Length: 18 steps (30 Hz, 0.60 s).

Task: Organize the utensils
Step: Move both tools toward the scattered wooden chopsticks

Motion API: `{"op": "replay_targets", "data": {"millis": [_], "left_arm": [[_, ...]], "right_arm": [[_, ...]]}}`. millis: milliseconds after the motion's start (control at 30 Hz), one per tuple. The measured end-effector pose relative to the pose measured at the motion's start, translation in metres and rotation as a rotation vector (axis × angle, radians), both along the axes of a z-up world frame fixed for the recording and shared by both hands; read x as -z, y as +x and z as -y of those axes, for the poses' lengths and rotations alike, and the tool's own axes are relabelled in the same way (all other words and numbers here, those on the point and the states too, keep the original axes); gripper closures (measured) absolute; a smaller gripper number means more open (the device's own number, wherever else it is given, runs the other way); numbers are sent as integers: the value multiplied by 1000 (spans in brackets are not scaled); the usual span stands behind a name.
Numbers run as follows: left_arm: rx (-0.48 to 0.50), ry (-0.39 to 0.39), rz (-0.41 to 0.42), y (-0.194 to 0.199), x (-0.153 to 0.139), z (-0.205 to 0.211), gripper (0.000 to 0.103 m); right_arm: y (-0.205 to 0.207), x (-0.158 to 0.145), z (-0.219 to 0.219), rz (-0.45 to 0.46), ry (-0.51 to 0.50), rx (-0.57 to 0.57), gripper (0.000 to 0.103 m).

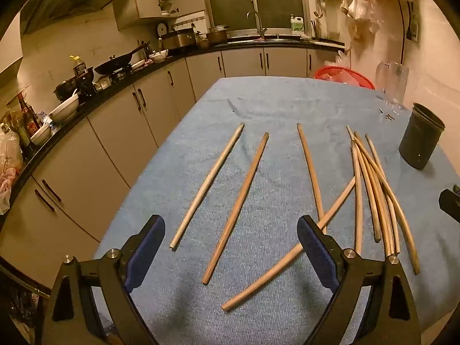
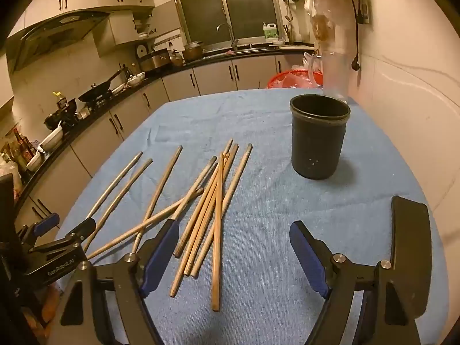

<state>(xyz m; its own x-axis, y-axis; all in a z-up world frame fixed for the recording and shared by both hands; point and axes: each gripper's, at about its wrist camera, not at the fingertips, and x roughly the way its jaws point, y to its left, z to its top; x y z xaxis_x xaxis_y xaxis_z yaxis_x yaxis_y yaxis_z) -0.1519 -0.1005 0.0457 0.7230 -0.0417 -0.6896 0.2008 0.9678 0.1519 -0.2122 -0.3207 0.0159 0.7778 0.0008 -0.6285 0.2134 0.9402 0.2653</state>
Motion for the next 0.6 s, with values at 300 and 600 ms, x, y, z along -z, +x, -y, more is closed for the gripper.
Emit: {"op": "replay_targets", "data": {"millis": [300, 600], "left_arm": [[3, 14, 17, -4, 2, -6, 10], [-1, 23, 19, -4, 2, -13, 10]], "right_arm": [[-3, -2, -1, -5, 2, 1, 21], [-5, 1, -2, 4, 5, -2, 21]]}}
